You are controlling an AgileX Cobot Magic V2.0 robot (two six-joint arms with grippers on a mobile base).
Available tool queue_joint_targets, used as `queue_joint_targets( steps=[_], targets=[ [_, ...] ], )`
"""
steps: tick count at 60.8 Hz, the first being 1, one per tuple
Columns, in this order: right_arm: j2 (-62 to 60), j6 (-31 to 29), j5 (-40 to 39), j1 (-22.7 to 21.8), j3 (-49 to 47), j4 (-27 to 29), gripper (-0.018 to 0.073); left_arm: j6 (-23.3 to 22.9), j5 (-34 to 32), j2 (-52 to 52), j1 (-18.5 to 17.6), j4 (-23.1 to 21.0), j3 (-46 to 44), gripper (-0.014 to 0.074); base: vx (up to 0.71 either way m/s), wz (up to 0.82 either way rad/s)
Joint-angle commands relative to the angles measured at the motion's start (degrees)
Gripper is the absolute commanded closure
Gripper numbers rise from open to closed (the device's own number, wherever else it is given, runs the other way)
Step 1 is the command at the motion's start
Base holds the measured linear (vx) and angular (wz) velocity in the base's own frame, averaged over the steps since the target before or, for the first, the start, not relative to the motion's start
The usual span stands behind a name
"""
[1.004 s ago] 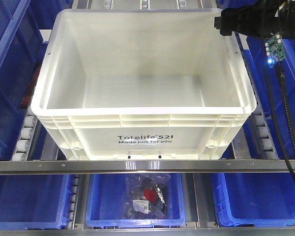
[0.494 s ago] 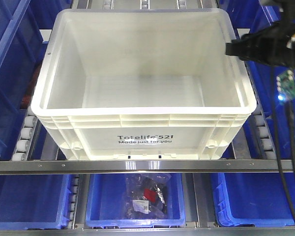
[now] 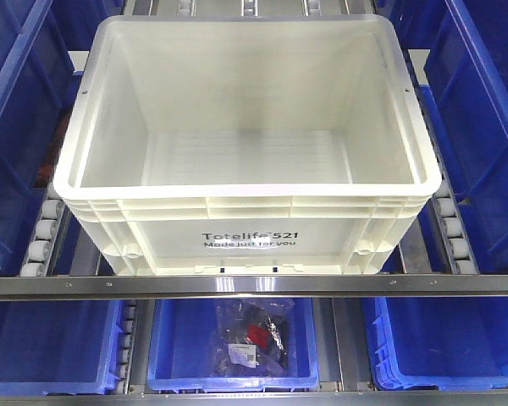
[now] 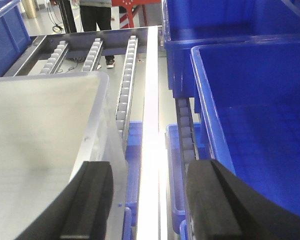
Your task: Place moving items into box and shelve
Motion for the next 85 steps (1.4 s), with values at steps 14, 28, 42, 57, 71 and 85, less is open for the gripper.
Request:
queue_joint_targets(
  steps=[14,28,42,57,71,85],
  targets=[
    [-15.7,-0.9,-12.3,-7.8,14.3,6.2,0.0412,0.0,-4.4,-0.8,0.1,-0.6,0.9,0.0604,0.0,0.0],
    [-24.4,-4.6,-18.5,-8.9,24.8,4.8,0.0572,0.0,-4.4,-0.8,0.1,-0.6,0.9,0.0604,0.0,0.0],
    [-35.5,-5.9,-18.9,-8.7,35.2,4.3,0.0568,0.0,-4.4,-0.8,0.1,-0.6,0.9,0.0604,0.0,0.0],
    [-41.6,-5.9,-10.6,-8.7,35.1,4.1,0.0566,0.0,-4.4,-0.7,0.1,-0.6,0.9,0.0604,0.0,0.0],
    [-41.5,-5.9,-10.3,-8.7,35.1,4.8,0.0565,0.0,-4.4,-0.8,0.1,-0.6,0.9,0.0604,0.0,0.0],
    [-41.5,-5.9,-10.1,-8.7,35.1,4.8,0.0565,0.0,-4.4,-0.8,0.1,-0.6,0.9,0.0604,0.0,0.0]
  ],
)
